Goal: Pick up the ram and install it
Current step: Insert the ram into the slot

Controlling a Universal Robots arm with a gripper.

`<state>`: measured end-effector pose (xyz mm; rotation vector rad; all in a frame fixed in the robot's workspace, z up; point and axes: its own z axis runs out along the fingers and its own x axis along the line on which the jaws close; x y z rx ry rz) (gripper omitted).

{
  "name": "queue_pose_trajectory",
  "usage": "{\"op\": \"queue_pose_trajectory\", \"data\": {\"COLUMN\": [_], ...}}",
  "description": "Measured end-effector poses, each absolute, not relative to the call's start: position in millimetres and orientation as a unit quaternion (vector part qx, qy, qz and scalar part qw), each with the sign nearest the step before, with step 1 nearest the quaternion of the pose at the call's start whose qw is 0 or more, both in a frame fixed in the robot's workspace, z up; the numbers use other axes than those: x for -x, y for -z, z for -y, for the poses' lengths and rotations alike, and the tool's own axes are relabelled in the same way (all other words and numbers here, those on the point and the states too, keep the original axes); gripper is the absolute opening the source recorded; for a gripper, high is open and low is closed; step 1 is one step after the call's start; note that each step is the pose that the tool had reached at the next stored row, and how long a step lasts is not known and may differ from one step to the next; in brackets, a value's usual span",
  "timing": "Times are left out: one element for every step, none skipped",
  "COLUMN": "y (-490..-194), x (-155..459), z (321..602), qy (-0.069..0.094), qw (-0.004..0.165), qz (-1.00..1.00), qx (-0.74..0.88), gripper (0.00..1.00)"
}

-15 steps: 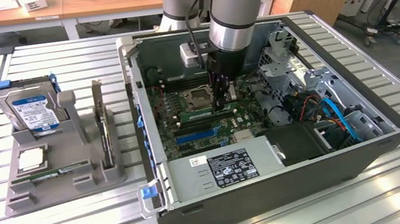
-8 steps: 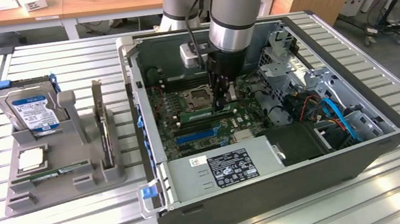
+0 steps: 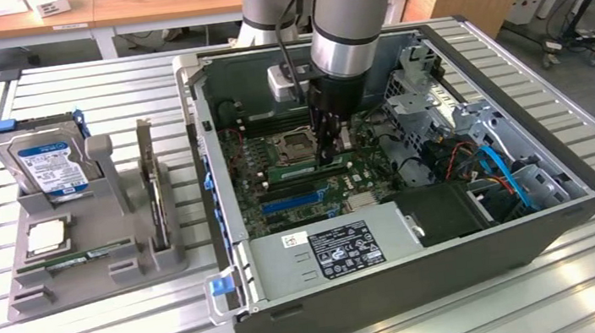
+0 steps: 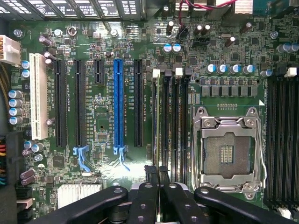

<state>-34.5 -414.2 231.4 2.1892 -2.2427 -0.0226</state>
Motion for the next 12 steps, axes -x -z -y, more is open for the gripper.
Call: {"op": "queue_pose_trajectory", "data": {"y": [-231.4, -231.5, -231.5, -231.4, -231.4, -231.4, -231.4, -231.4, -231.4, -231.4, -231.4, -231.3], "x": [34.5, 34.6, 34.5, 34.4, 34.3, 34.3, 34.2, 34.0, 33.8, 33.8, 33.8, 33.8], "z": [414.2, 414.2, 414.2, 414.2, 414.2, 414.2, 414.2, 414.2, 414.2, 414.2, 414.2, 414.2], "qy": [0.007, 0.008, 0.008, 0.008, 0.008, 0.008, 0.008, 0.009, 0.009, 0.009, 0.009, 0.009], "qw": [0.004, 0.004, 0.004, 0.004, 0.005, 0.005, 0.005, 0.005, 0.006, 0.006, 0.006, 0.006], "qz": [0.716, 0.716, 0.716, 0.716, 0.716, 0.716, 0.716, 0.716, 0.716, 0.716, 0.716, 0.716], "qx": [-0.698, -0.698, -0.698, -0.698, -0.698, -0.698, -0.698, -0.698, -0.698, -0.698, -0.698, -0.698], "gripper": [0.11, 0.11, 0.11, 0.11, 0.11, 0.11, 0.11, 0.11, 0.11, 0.11, 0.11, 0.11]}}
